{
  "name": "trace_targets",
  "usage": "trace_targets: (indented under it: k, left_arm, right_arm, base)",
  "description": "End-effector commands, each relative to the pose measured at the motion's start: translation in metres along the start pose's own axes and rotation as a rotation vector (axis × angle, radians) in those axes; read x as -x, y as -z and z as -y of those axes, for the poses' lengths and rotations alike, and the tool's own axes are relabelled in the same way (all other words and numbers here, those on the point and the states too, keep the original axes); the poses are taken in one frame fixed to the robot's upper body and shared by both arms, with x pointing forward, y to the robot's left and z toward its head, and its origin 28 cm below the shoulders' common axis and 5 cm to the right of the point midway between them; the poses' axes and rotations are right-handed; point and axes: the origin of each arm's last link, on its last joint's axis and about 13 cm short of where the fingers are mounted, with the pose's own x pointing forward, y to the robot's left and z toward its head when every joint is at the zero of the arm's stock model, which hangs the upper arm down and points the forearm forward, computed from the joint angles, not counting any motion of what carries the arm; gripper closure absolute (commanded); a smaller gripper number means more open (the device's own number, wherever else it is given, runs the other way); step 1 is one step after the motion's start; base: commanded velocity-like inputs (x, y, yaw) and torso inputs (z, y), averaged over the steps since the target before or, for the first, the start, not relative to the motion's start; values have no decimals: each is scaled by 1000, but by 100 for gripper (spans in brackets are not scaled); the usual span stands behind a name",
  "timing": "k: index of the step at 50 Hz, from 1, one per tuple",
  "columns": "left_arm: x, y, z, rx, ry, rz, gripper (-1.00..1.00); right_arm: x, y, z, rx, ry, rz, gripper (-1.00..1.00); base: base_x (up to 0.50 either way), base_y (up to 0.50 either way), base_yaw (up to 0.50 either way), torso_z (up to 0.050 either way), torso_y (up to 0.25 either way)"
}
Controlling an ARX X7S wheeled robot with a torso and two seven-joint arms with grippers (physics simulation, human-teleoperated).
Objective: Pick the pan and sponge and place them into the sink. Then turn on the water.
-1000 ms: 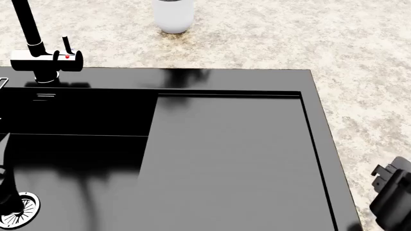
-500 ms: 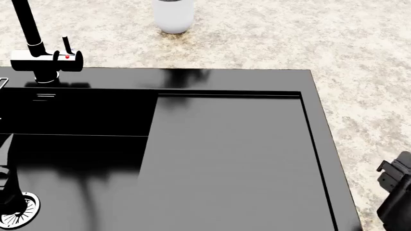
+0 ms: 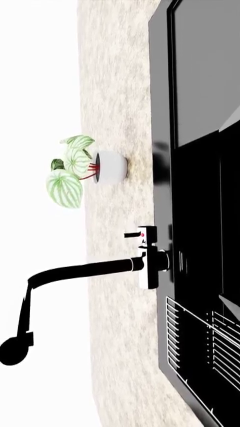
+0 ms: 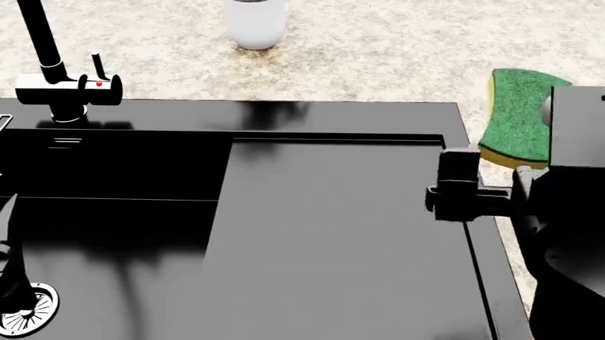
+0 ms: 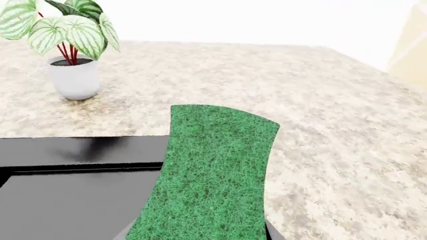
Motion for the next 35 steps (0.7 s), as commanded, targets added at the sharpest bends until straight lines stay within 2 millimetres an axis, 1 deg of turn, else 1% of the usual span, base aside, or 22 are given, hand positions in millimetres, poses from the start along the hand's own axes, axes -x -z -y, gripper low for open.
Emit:
trace_targets:
  k: [1,2,3,4,5,6,7,10,11,14,18,20,24,28,34,35]
  left_arm:
    - [-3,-3,-1,19,7,8,-100]
    - [-3,-3,-1,15,9,10,-100]
    - [-3,-4,-2,14,9,9,-100]
    - [-2,-4,-3,12,7,10,-100]
    - [-2,-5,-4,12,6,10,-100]
    - [-2,-5,-3,11,5,11,-100]
    - [-2,-5,-3,11,6,10,-100]
    - [-2,-4,-3,10,9,8,-100]
    - [-2,-4,-3,10,8,8,-100]
    - [-1,-4,-4,12,6,6,-100]
    - [-1,-4,-7,-1,5,4,-100]
    - [0,-5,-8,-4,3,5,-100]
    - [0,-8,-9,-23,12,4,-100]
    - [2,-9,-14,-23,6,-4,-100]
    - [2,-9,-14,-23,6,-4,-100]
    - [1,-10,-11,-23,9,-2,-100]
  right_arm:
    - [19,-4,-7,124,-245,102,100]
    - [20,-5,-6,133,-250,104,100]
    - [23,-6,-6,190,-296,118,100]
    - [27,-5,-7,206,-325,36,100]
    - [29,-6,-8,189,-340,21,100]
    - [32,-6,-10,227,-363,-9,100]
    - [36,-7,-10,207,-389,-28,100]
    - [40,-10,-7,218,-418,-60,100]
    - [43,-9,-7,239,-456,-77,100]
    - [49,-7,-6,250,-487,-115,100]
    - [53,-5,1,246,-457,-148,100]
    - [55,-5,4,229,-448,-137,100]
    - [60,-1,3,238,-464,-123,100]
    - [62,2,5,218,-451,-113,100]
    - [62,2,5,218,-451,-113,100]
    - [63,5,4,209,-455,-118,100]
  base:
    - [0,0,0,0,0]
    - [0,0,0,0,0]
    - [0,0,0,0,0]
    - [0,0,0,0,0]
    - [0,0,0,0,0]
    - [0,0,0,0,0]
    - [0,0,0,0,0]
    - [0,0,0,0,0]
    - [0,0,0,0,0]
    - [0,0,0,0,0]
    - [0,0,0,0,0]
    - [0,0,0,0,0]
    - [0,0,0,0,0]
    - [62,500,0,0,0]
    - [74,500,0,0,0]
    - [70,500,0,0,0]
